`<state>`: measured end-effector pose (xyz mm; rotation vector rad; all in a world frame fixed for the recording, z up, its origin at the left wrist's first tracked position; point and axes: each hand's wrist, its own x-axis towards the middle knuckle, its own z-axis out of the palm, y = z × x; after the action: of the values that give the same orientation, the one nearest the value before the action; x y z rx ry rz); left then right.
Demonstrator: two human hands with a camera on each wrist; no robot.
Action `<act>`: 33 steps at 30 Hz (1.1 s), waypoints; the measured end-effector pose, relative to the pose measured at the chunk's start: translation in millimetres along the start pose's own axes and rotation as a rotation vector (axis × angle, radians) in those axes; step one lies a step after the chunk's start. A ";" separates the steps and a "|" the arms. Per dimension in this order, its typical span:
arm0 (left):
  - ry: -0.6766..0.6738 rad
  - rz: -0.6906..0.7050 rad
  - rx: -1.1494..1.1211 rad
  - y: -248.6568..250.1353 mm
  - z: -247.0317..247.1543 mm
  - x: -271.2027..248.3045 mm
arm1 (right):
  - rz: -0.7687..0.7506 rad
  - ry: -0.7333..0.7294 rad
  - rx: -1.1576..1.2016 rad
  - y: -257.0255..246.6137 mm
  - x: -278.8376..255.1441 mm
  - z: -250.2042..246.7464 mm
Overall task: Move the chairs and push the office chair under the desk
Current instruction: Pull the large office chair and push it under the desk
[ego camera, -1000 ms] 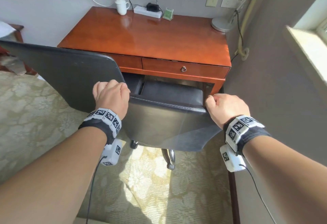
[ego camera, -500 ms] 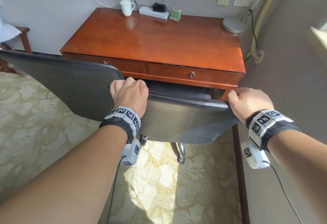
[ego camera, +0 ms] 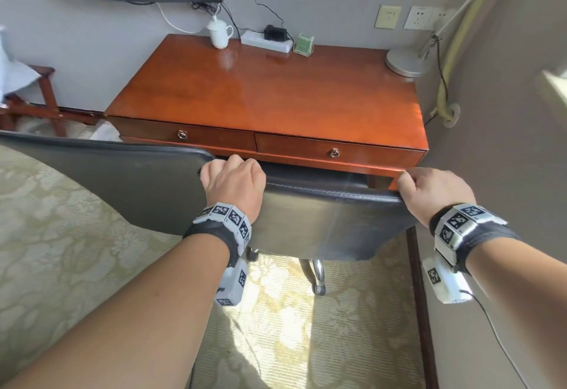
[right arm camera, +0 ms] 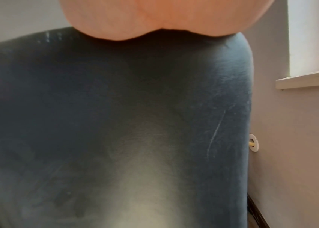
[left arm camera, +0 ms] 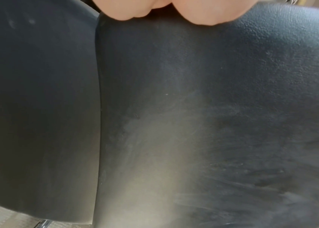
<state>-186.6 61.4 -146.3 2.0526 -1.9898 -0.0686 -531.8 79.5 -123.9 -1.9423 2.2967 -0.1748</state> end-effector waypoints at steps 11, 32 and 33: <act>-0.371 0.157 -0.011 -32.6 -36.5 4.1 | 0.348 -0.194 -0.134 -67.8 -35.0 -19.2; -0.401 0.282 0.249 -191.3 -88.5 84.5 | 0.023 -0.300 -0.179 -290.4 -47.3 21.7; -0.434 0.322 0.268 -193.7 -84.8 97.8 | 0.059 -0.287 -0.199 -292.4 -43.7 24.5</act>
<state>25.9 -18.7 -94.3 1.9619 -2.7049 -0.2063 -236.4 74.0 -97.1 -1.8381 2.2465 0.3294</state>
